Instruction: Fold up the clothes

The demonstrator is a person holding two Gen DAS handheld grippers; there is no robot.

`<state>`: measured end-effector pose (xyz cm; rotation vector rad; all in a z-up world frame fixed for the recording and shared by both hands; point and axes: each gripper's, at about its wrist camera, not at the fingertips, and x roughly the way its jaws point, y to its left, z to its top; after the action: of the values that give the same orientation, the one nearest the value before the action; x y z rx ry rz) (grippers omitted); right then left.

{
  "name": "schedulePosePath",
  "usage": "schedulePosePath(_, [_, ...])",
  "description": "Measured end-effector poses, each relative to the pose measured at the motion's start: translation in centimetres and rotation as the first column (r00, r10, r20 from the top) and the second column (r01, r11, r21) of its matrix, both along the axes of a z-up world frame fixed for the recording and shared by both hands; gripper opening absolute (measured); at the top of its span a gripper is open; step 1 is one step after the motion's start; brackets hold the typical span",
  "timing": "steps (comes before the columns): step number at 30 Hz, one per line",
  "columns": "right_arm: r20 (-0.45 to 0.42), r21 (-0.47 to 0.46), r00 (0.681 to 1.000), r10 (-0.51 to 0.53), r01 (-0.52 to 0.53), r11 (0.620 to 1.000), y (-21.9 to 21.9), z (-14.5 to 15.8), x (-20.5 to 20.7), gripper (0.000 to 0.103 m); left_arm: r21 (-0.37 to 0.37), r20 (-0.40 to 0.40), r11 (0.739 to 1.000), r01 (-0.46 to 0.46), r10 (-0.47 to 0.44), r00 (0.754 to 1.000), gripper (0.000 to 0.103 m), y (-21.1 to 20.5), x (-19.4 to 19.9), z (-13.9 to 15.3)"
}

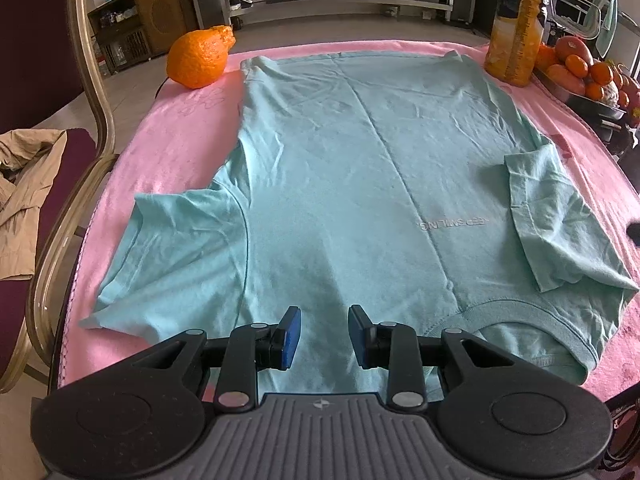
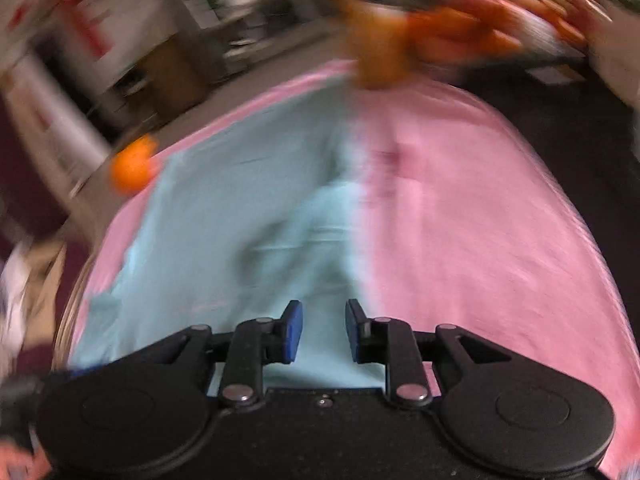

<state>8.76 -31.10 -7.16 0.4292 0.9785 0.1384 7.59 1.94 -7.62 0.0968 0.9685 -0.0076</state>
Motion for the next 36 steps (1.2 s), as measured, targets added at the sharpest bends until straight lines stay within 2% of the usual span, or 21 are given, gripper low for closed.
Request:
schedulePosePath(1, [-0.029,0.013,0.998,-0.048,0.048,0.999,-1.2,-0.5,-0.1,0.023,0.003,-0.001,1.000,0.000,0.000,1.000,0.031,0.0,0.0,-0.1])
schedulePosePath(2, [-0.053,0.015,0.997,-0.054,0.055,0.998,-1.6,-0.9,-0.2,0.023,0.006,-0.002,1.000,0.000,0.000,1.000,0.031,-0.1,0.0,-0.1])
schedulePosePath(6, [-0.116,-0.017,0.993,-0.011,0.009,1.000,-1.0,-2.1,-0.4,0.024,0.017,-0.006,1.000,0.001,0.000,1.000,0.031,-0.3,0.1,-0.3])
schedulePosePath(7, [-0.130,-0.034,0.991,-0.004,-0.001,0.999,-0.8,-2.3,-0.2,0.021,0.020,-0.007,1.000,0.001,-0.001,1.000,0.031,-0.3,0.1,-0.4])
schedulePosePath(8, [-0.137,-0.050,0.991,0.004,-0.011,0.999,-0.5,-2.4,-0.2,0.001,0.023,-0.008,1.000,0.000,0.000,1.000,0.031,-0.3,0.1,-0.5])
schedulePosePath(10, [-0.127,-0.125,0.992,0.011,-0.027,0.992,0.6,-2.1,-0.4,0.002,0.029,-0.011,1.000,-0.006,0.007,1.000,0.031,-0.2,0.1,-0.6])
schedulePosePath(13, [-0.112,-0.362,0.994,0.002,-0.043,0.931,2.1,-2.2,-0.5,0.000,0.030,-0.017,0.999,-0.012,0.012,1.000,0.031,-0.1,0.1,-0.6])
schedulePosePath(14, [-0.110,-0.389,0.994,0.021,-0.062,0.919,2.6,-2.1,-0.5,0.000,0.031,-0.015,0.999,-0.011,0.011,1.000,0.031,-0.1,0.0,-0.6])
schedulePosePath(17, [-0.101,-0.366,0.994,0.040,-0.074,0.928,2.8,-1.7,-0.6,0.006,0.032,-0.008,0.999,-0.005,0.005,1.000,0.031,-0.2,-0.1,-0.4])
schedulePosePath(18, [-0.082,-0.353,0.996,0.031,-0.058,0.934,2.7,-1.3,-0.6,0.012,0.032,-0.007,0.999,-0.003,0.003,1.000,0.031,-0.2,-0.1,-0.4])
schedulePosePath(20, [-0.026,-0.322,0.999,0.019,-0.026,0.947,2.5,-0.1,-1.1,0.017,0.030,-0.008,1.000,0.002,-0.002,1.000,0.031,-0.3,-0.2,-0.4])
schedulePosePath(24, [0.067,-0.155,0.994,0.082,-0.071,0.985,3.4,1.1,-1.4,0.017,0.033,-0.009,0.999,0.012,-0.012,1.000,0.031,-0.6,-0.2,-0.4])
schedulePosePath(27, [0.032,-0.057,0.988,0.150,-0.148,0.987,5.3,0.1,-0.3,0.017,0.034,-0.018,0.999,0.016,-0.015,1.000,0.031,-0.6,-0.2,-0.6])
schedulePosePath(30, [-0.029,-0.103,0.980,0.196,-0.198,0.975,7.7,-1.7,1.1,0.016,0.033,-0.021,0.999,0.007,-0.006,1.000,0.031,-0.3,-0.2,-0.6])
schedulePosePath(32, [-0.049,-0.205,0.973,0.227,-0.233,0.951,9.0,-2.0,0.8,0.006,0.031,-0.011,1.000,0.001,0.000,1.000,0.031,-0.1,-0.3,-0.3])
schedulePosePath(34, [-0.102,-0.271,0.963,0.251,-0.270,0.924,9.3,-1.5,0.1,0.006,0.028,0.006,1.000,-0.004,0.004,1.000,0.031,0.1,-0.3,0.1])
schedulePosePath(36, [-0.132,-0.263,0.962,0.239,-0.266,0.927,8.6,-1.3,-0.6,0.006,0.025,0.023,1.000,-0.009,0.009,1.000,0.031,0.3,-0.4,0.5])
